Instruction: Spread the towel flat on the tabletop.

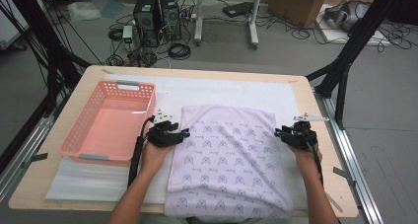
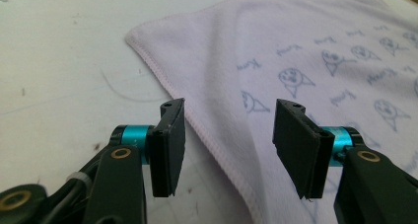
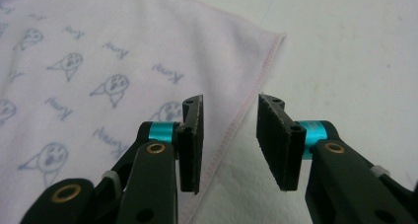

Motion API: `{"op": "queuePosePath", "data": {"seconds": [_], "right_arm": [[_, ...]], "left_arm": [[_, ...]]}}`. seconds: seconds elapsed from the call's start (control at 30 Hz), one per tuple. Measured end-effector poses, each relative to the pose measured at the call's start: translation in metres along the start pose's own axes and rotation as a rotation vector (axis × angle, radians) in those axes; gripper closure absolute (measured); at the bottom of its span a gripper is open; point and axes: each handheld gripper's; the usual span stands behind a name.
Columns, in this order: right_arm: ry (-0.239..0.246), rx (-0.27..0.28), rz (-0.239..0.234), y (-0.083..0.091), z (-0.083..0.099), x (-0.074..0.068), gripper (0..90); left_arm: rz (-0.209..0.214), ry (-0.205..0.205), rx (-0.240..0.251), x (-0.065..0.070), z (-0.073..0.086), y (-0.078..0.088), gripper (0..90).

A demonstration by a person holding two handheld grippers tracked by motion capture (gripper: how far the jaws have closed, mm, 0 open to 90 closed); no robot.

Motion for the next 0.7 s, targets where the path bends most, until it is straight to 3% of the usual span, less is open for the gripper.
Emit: {"op": "queuePosePath", "data": {"seconds": [0.07,0.13,0.2,0.27,0.33,0.43,0.53,0.6,0.63,0.67,0.7], "right_arm": [[-0.001,-0.007,-0.002,-0.004,-0.001,0.001,62.6],[0.001,-0.008,-0.007,-0.007,-0.001,0.002,62.5],[0.006,-0.011,-0.006,-0.011,-0.003,0.003,62.4],[0.005,-0.012,-0.004,-0.014,-0.006,0.003,62.2],[0.006,-0.015,0.005,-0.017,-0.011,0.005,61.5],[0.012,-0.015,0.013,-0.022,-0.018,0.007,60.7],[0.010,-0.027,0.028,-0.028,-0.021,0.008,60.3],[0.000,-0.023,0.025,-0.030,-0.021,0.009,60.4],[-0.003,-0.025,0.025,-0.031,-0.021,0.008,60.4],[0.002,-0.027,0.022,-0.032,-0.020,0.008,60.4],[0.006,-0.027,0.025,-0.032,-0.020,0.008,60.4]], "left_arm": [[-0.032,0.014,0.013,-0.004,-0.005,-0.005,47.6],[-0.068,0.016,-0.007,-0.010,-0.010,-0.011,48.2],[-0.080,0.049,0.005,-0.016,-0.013,-0.017,49.1],[-0.089,0.050,-0.045,-0.021,-0.016,-0.025,49.4],[-0.089,0.059,-0.057,-0.023,-0.019,-0.031,49.9],[-0.098,0.042,-0.080,-0.023,-0.023,-0.038,50.1],[-0.121,-0.016,-0.101,-0.017,-0.025,-0.043,50.5],[-0.158,-0.059,-0.109,-0.013,-0.026,-0.046,57.0],[-0.141,-0.066,-0.104,-0.013,-0.026,-0.046,63.8],[-0.130,-0.073,-0.105,-0.013,-0.027,-0.046,79.0],[-0.138,-0.072,-0.099,-0.013,-0.027,-0.047,83.6]]}}
Point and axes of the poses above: each handheld gripper's, and its own axes: y roughly backward along the jaws, z roughly out of its underside, x roughly to its right, and after that the axes turned 5 degrees about -y, right-handed
